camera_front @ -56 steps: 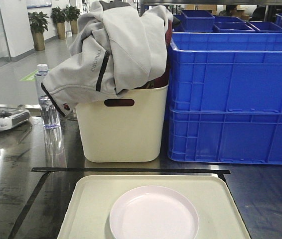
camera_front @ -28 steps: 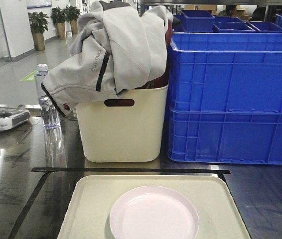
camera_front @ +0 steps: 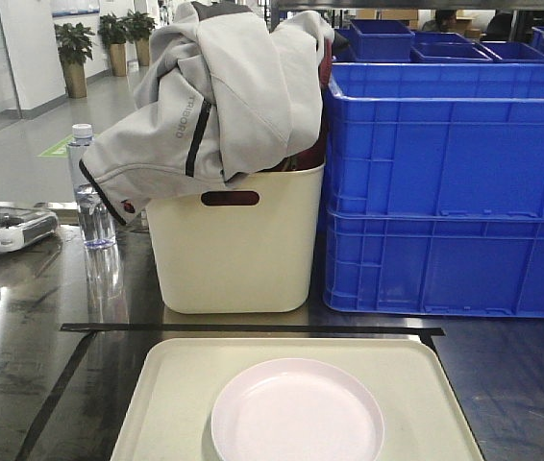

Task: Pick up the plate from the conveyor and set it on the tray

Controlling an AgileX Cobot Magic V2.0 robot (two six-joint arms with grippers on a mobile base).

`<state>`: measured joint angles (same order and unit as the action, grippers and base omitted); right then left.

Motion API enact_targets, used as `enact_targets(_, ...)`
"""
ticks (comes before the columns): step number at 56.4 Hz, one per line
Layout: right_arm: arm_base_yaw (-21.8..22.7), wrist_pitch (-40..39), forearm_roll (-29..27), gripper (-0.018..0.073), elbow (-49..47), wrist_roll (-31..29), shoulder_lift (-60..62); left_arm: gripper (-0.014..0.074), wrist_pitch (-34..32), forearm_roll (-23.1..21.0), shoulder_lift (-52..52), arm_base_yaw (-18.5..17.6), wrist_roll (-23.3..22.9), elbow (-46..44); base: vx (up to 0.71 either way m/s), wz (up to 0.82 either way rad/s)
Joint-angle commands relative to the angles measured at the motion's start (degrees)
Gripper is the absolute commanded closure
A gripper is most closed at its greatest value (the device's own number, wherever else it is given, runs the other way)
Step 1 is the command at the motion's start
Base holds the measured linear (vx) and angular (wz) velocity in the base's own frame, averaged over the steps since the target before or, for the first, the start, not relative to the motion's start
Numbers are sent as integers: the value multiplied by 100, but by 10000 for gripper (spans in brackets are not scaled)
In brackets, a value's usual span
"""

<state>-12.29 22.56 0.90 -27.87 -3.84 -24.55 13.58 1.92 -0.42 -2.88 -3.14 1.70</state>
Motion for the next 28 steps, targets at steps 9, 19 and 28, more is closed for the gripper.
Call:
enact_targets(9, 23, -477, 39, 568, -153, -23, -36, 594, -508, 23, -38, 12, -48, 124, 0, 0)
enact_targets(19, 23, -482, 39, 568, -153, -23, -36, 594, -508, 23, -38, 12, -48, 124, 0, 0)
enact_targets(28, 23, -482, 39, 568, -153, -23, -36, 594, -508, 23, -38, 12, -48, 124, 0, 0)
